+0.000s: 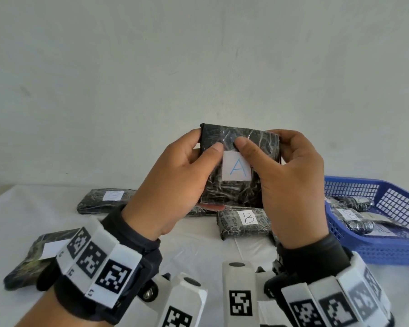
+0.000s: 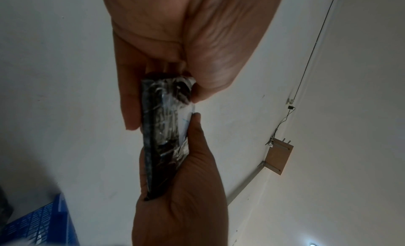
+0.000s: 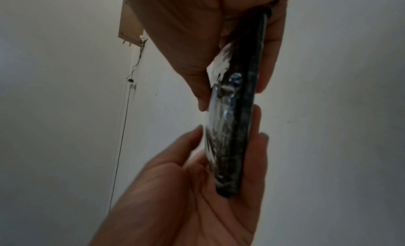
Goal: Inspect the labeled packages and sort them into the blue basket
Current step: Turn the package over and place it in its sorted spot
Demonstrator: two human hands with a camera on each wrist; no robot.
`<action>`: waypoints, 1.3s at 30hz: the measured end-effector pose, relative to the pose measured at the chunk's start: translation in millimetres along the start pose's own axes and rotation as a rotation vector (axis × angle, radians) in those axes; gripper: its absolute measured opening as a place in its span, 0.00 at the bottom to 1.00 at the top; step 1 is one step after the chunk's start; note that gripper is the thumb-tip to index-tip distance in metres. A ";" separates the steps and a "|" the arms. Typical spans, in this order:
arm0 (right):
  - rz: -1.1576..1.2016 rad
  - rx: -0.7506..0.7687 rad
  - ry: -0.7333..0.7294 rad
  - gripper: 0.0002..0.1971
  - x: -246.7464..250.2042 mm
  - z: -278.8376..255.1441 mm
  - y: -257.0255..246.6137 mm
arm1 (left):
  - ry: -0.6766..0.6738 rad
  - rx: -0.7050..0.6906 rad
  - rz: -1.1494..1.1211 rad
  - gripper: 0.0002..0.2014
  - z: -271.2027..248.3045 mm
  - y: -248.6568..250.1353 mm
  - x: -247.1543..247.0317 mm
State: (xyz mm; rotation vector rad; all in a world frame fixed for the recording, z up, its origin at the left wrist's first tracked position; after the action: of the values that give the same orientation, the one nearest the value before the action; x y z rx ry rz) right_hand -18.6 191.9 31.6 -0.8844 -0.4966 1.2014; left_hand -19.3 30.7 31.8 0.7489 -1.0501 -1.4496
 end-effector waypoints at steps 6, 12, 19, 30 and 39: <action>-0.060 0.008 -0.002 0.42 -0.8 -3.4 -2.3 | -0.012 0.005 -0.029 0.12 -0.8 0.7 -0.2; 0.038 0.009 0.035 0.34 0.9 -1.3 1.8 | 0.066 -0.024 -0.060 0.11 0.0 2.1 2.3; 0.070 0.095 0.091 0.12 5.7 0.8 -1.4 | 0.105 -0.072 -0.005 0.26 1.6 0.2 1.4; 0.135 0.073 0.109 0.18 3.1 -1.7 -5.7 | 0.103 -0.081 -0.051 0.17 1.3 2.9 2.5; 0.097 0.118 0.153 0.29 0.0 -7.8 -9.0 | 0.029 -0.099 -0.029 0.27 -0.4 4.7 -5.8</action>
State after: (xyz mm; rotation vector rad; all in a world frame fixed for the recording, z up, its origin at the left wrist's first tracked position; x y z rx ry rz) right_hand -7.5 188.6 34.3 -0.8991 -0.2592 1.2273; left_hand -16.0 36.5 35.3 0.7147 -0.9416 -1.4997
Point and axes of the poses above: each hand's wrist, its own z-axis towards the middle knuckle, its own x-axis out of the back of the hand, y = z × x, the point moved 3 cm from there along z, towards the middle knuckle, and after that the axes turned 5 degrees about z, right-handed, at the moved point
